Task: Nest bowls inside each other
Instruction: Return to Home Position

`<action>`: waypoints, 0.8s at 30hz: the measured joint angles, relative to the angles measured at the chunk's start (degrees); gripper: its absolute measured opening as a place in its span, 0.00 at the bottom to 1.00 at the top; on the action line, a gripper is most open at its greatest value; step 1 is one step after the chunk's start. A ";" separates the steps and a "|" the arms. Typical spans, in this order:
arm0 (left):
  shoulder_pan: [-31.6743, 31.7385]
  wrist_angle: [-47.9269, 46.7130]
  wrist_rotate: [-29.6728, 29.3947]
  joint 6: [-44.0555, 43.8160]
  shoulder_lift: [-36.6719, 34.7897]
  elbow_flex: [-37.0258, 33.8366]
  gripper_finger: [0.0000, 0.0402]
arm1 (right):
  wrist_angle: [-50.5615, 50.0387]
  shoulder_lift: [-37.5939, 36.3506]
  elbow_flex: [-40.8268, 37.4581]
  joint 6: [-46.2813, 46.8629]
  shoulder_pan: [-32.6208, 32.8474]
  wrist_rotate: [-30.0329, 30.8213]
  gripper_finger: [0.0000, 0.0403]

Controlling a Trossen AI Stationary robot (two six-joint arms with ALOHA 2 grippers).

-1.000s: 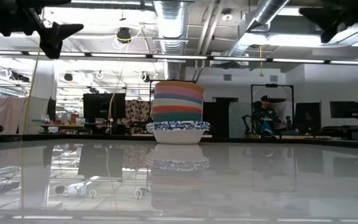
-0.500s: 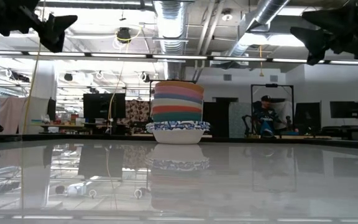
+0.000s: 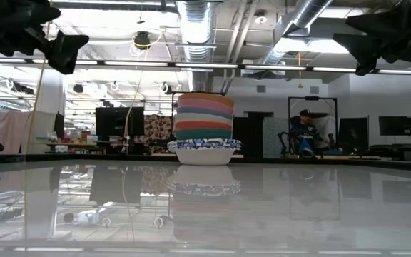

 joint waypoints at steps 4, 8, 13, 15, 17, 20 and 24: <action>0.00 -0.99 0.75 1.86 0.00 0.02 0.67 | -2.31 0.02 -0.02 0.23 1.42 0.17 0.56; 0.00 -2.28 0.67 5.36 0.00 0.02 0.67 | -4.55 0.00 -0.02 1.23 2.60 2.33 0.56; 0.00 -3.50 -1.81 5.94 0.00 0.00 0.67 | -5.89 0.02 -0.04 1.30 3.82 5.83 0.56; -0.01 -4.02 -1.89 6.61 0.00 -0.01 0.67 | -5.86 0.02 -0.04 1.08 4.09 5.96 0.56; -0.02 -3.18 -1.88 7.72 -0.01 -1.13 0.67 | -5.86 0.02 -0.04 1.08 4.09 5.97 0.56; -0.02 3.19 -2.29 6.67 0.00 -6.12 0.67 | -5.83 0.02 -0.07 1.33 4.09 5.97 0.56; -0.21 3.72 -6.07 3.31 0.48 -7.28 0.67 | -5.85 0.02 -0.08 1.33 4.07 5.96 0.56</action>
